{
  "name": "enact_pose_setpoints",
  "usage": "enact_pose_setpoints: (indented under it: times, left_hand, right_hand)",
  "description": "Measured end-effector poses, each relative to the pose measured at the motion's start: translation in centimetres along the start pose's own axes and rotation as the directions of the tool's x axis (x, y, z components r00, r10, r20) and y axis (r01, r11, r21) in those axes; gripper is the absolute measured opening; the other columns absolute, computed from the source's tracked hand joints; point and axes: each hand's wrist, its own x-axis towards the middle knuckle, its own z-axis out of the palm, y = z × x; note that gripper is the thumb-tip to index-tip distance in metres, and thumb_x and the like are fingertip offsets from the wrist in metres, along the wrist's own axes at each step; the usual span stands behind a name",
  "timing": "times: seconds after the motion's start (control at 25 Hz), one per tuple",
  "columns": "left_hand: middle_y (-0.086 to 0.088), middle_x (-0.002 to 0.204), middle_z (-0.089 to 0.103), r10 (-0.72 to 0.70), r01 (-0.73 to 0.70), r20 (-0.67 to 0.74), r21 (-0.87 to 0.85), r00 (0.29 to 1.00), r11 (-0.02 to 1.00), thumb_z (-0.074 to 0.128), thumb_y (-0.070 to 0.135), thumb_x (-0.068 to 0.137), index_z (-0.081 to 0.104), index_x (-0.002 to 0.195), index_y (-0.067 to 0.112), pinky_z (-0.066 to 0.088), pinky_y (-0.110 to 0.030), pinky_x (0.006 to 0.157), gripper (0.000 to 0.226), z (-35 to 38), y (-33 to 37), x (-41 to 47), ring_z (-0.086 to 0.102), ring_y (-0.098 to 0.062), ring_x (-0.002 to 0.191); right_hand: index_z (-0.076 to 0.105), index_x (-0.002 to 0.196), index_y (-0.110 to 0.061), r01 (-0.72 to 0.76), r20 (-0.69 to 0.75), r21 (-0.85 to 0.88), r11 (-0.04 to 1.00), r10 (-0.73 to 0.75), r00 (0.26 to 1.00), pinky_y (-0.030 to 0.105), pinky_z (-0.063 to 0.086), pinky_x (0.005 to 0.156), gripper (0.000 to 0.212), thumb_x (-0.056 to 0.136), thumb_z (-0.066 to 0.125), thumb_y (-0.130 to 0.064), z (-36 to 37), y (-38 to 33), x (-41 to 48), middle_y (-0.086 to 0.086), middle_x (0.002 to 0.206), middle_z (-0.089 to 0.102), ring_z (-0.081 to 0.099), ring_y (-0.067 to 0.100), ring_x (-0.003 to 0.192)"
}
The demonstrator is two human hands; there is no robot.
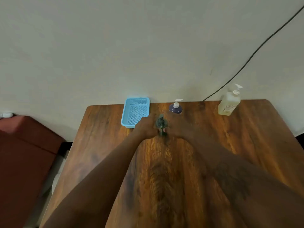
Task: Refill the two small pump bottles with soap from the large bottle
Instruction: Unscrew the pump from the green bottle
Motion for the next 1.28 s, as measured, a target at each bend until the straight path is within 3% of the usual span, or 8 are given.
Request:
enact_pose_setpoints:
  times: [0.16, 0.4, 0.6, 0.72, 0.88, 1.08, 1.2, 1.28]
  left_hand:
    - [-0.004, 0.109, 0.069, 0.019, -0.019, 0.001, -0.046, 1.000, 0.999, 0.078, 0.023, 0.085, 0.043, 0.147, 0.021, 0.059, -0.048, 0.091, 0.071, 0.7, 0.1, 0.4, 0.068, -0.026, 0.101]
    - [-0.006, 0.116, 0.069, -0.007, 0.011, 0.029, -0.116, 1.000, 0.993, 0.079, 0.021, 0.088, 0.043, 0.147, 0.018, 0.052, -0.034, 0.089, 0.069, 1.8, -0.9, -0.1, 0.067, -0.024, 0.109]
    - [-0.002, 0.118, 0.060, -0.017, 0.019, 0.018, -0.118, 1.000, 0.993, 0.075, 0.017, 0.093, 0.041, 0.151, 0.013, 0.041, -0.026, 0.085, 0.068, 2.1, -0.4, -2.0, 0.059, -0.019, 0.111]
    - [-0.013, 0.133, 0.062, 0.006, -0.003, 0.024, -0.119, 1.000, 0.993, 0.075, 0.017, 0.093, 0.040, 0.152, 0.011, 0.041, -0.028, 0.090, 0.069, 2.7, 0.4, -2.8, 0.061, -0.028, 0.123]
    - [-0.010, 0.133, 0.062, -0.001, 0.011, 0.072, -0.138, 0.997, 0.990, 0.077, 0.026, 0.092, 0.040, 0.151, 0.014, 0.051, -0.036, 0.096, 0.070, 4.2, 0.3, -2.2, 0.063, -0.027, 0.117]
    - [-0.005, 0.120, 0.066, -0.047, 0.054, 0.061, -0.134, 0.997, 0.989, 0.081, 0.028, 0.085, 0.046, 0.141, 0.018, 0.052, -0.033, 0.081, 0.067, 5.4, -0.3, -1.2, 0.063, -0.018, 0.100]
    - [-0.005, 0.118, 0.066, -0.063, 0.069, 0.049, -0.147, 0.997, 0.987, 0.082, 0.024, 0.083, 0.047, 0.139, 0.017, 0.056, -0.037, 0.085, 0.066, 5.5, -0.5, -0.7, 0.065, -0.021, 0.102]
    - [-0.006, 0.120, 0.067, -0.063, 0.070, 0.053, -0.148, 0.997, 0.987, 0.082, 0.022, 0.084, 0.044, 0.145, 0.016, 0.055, -0.037, 0.088, 0.073, 5.5, -0.5, -0.7, 0.065, -0.024, 0.107]
  right_hand:
    - [0.042, 0.152, -0.012, 0.012, 0.050, -0.063, 0.998, -0.008, 0.999, 0.040, 0.046, 0.112, 0.056, 0.100, 0.063, -0.018, 0.8, 0.1, 1.5, 0.011, 0.148, 0.055, 0.055, 0.029, 0.133]
    - [0.068, 0.119, -0.014, 0.019, -0.133, -0.066, 0.998, -0.028, 0.991, 0.027, 0.054, 0.085, 0.020, 0.100, 0.064, -0.018, 1.4, 0.1, 2.3, 0.007, 0.113, 0.074, 0.068, 0.020, 0.093]
    - [0.069, 0.123, -0.009, 0.035, -0.118, -0.098, 0.995, -0.047, 0.992, 0.031, 0.055, 0.096, 0.024, 0.100, 0.064, -0.016, 2.1, 0.7, 1.5, 0.010, 0.118, 0.073, 0.070, 0.025, 0.103]
    - [0.053, 0.144, -0.012, 0.072, 0.012, -0.129, 0.989, -0.071, 0.997, 0.038, 0.049, 0.109, 0.051, 0.098, 0.068, -0.026, 3.0, 1.0, 0.9, 0.010, 0.135, 0.065, 0.064, 0.027, 0.123]
    - [0.050, 0.147, -0.014, 0.031, -0.145, -0.078, 0.996, -0.042, 0.989, 0.043, 0.052, 0.106, 0.061, 0.093, 0.073, -0.030, 3.8, 0.9, 0.7, 0.011, 0.134, 0.065, 0.063, 0.029, 0.121]
    - [0.060, 0.114, -0.015, 0.004, -0.278, -0.008, 1.000, -0.006, 0.961, 0.033, 0.058, 0.087, 0.029, 0.091, 0.075, -0.025, 4.1, 1.4, 0.4, 0.009, 0.108, 0.069, 0.067, 0.023, 0.094]
    - [0.060, 0.094, -0.017, 0.023, -0.329, 0.034, 0.999, -0.011, 0.944, 0.038, 0.063, 0.078, 0.011, 0.093, 0.071, -0.017, 4.6, 1.6, 0.6, 0.007, 0.089, 0.068, 0.064, 0.019, 0.079]
    - [0.058, 0.088, -0.020, 0.027, -0.346, 0.055, 0.998, -0.006, 0.938, 0.039, 0.063, 0.076, 0.015, 0.090, 0.072, -0.013, 4.5, 1.8, 0.6, 0.004, 0.085, 0.066, 0.063, 0.018, 0.077]
